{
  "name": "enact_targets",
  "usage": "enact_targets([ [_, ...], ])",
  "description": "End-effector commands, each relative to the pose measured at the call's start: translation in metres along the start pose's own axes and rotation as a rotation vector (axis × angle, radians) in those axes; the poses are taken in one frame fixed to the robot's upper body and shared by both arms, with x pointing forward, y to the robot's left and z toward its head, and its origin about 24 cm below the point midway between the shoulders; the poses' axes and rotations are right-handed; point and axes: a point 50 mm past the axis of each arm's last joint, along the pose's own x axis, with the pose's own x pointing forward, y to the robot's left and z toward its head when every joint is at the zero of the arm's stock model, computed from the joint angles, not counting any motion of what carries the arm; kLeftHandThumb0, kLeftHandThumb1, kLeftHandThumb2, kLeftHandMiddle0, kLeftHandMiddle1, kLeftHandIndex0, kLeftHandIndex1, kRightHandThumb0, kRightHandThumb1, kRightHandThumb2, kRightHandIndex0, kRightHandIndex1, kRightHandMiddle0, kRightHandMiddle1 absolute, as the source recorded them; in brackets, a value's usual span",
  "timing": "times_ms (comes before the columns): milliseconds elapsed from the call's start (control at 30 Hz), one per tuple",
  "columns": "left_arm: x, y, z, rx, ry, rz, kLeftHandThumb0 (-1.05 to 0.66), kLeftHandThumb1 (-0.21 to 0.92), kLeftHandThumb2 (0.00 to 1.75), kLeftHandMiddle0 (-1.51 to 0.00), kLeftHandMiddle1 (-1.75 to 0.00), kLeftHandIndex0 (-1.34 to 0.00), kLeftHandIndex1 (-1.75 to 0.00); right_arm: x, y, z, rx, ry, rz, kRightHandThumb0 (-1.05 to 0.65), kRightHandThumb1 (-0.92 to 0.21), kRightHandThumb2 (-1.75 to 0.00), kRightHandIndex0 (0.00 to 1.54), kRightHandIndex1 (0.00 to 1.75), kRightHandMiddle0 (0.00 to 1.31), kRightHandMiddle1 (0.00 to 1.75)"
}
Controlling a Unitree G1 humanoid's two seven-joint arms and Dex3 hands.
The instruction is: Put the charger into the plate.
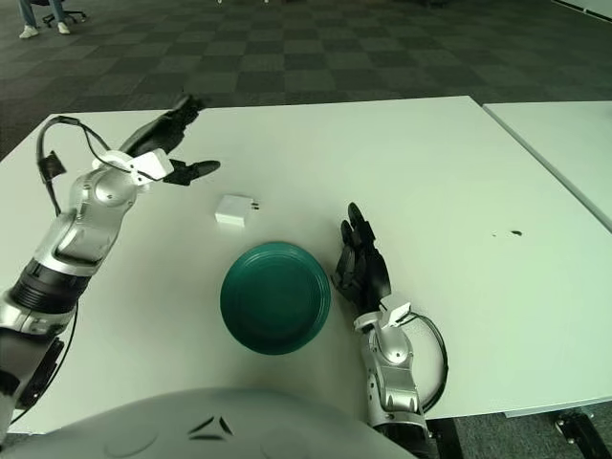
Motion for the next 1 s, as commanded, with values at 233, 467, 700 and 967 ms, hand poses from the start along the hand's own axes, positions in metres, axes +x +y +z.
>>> enact_targets([
  [233,0.027,-0.043,0.005,0.104,-0.066,-0.137,-0.97,0.91,0.09,-0.13,-0.01,0.0,-0.45,-0.016,0.001,-0.032,-0.019,0.156,-0.046,-1.05,-0.92,-0.94,0.02,0.0,0.05,0.05],
  [467,0.032,-0.055,0.005,0.159,-0.135,-0.223,-1.01,0.9,0.04,-0.15,-0.01,0.0,-0.68,-0.019,0.001,-0.032,-0.067,0.163,-0.035,-1.05,-0.92,-0.96,0.02,0.0,0.03,0.05],
  [700,0.037,-0.067,0.0,0.188,-0.163,-0.283,-1.05,0.92,0.1,-0.17,-0.01,0.0,-0.75,-0.02,0.006,-0.033,-0.05,0.166,-0.035,-1.04,-0.92,-0.97,0.02,0.0,0.03,0.06],
  [967,0.041,-0.086,-0.002,0.183,-0.181,-0.321,-1.05,0.92,0.2,-0.18,-0.01,0.0,-0.82,-0.021,0.009,-0.032,-0.052,0.16,-0.037,-1.02,-0.92,-0.98,0.03,0.01,0.03,0.07],
])
